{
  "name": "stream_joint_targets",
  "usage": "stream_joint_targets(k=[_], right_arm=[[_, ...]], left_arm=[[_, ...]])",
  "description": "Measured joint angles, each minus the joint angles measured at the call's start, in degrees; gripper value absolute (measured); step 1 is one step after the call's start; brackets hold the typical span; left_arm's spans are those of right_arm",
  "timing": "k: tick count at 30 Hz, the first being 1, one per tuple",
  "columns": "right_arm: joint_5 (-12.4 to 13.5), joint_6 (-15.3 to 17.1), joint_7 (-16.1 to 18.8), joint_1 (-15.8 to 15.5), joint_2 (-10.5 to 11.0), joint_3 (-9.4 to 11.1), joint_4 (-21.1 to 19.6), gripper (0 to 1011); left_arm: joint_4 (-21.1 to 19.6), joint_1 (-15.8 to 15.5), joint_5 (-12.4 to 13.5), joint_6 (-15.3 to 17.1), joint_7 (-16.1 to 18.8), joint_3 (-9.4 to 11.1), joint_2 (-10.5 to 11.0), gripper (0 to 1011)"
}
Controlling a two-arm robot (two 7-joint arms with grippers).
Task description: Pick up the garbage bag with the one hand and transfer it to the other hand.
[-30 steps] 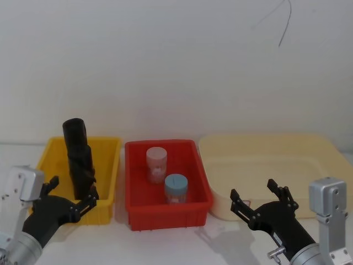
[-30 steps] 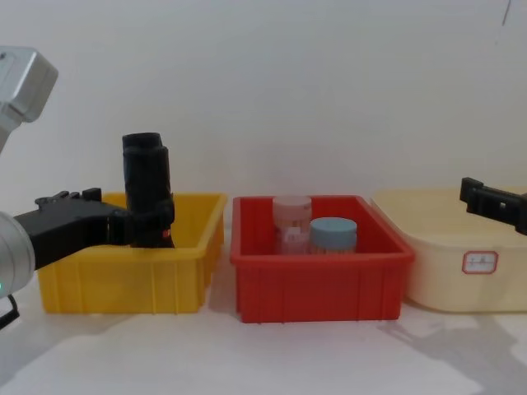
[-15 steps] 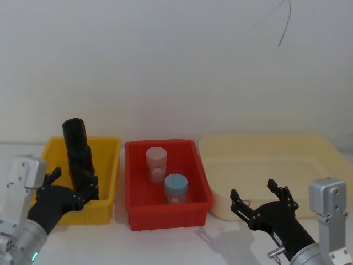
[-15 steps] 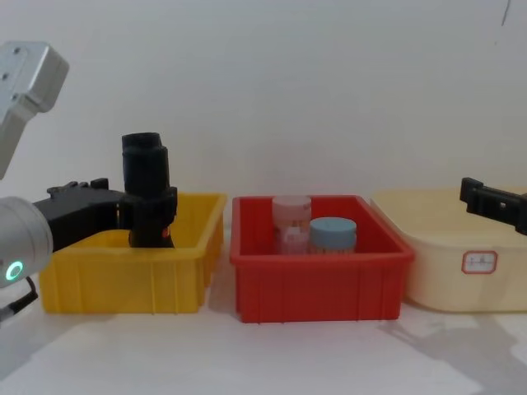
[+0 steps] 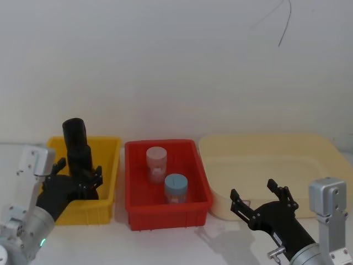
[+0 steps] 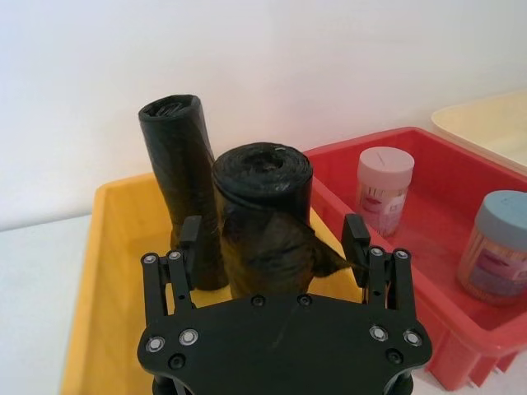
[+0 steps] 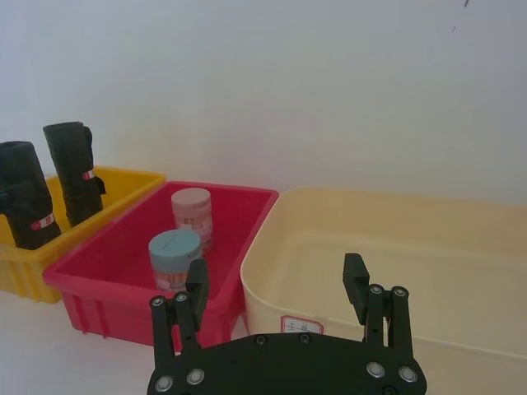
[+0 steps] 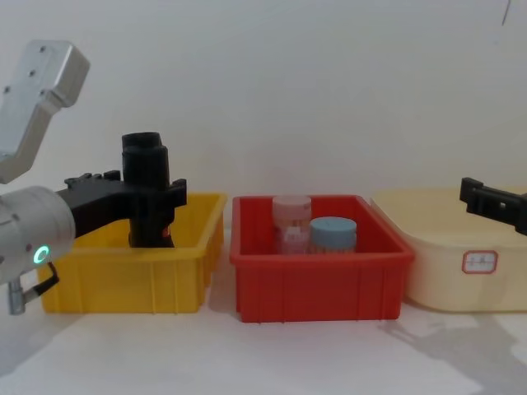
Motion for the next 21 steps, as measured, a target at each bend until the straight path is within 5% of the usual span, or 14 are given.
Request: stream_joint_targets(k=[5,21], right_arm=[[0.0,0.0,0.0,0.0,0.0,0.0,0.0,1000],[0.0,0.0,0.0,0.0,0.0,0.0,0.0,1000]], left_arm=[[2.7,-2.1,0.5,-0.4,-0.7,0.4,-1.1,963],[7.3,-5.7,1.2,-0.8,-2.4,1.0,-3.6,545]])
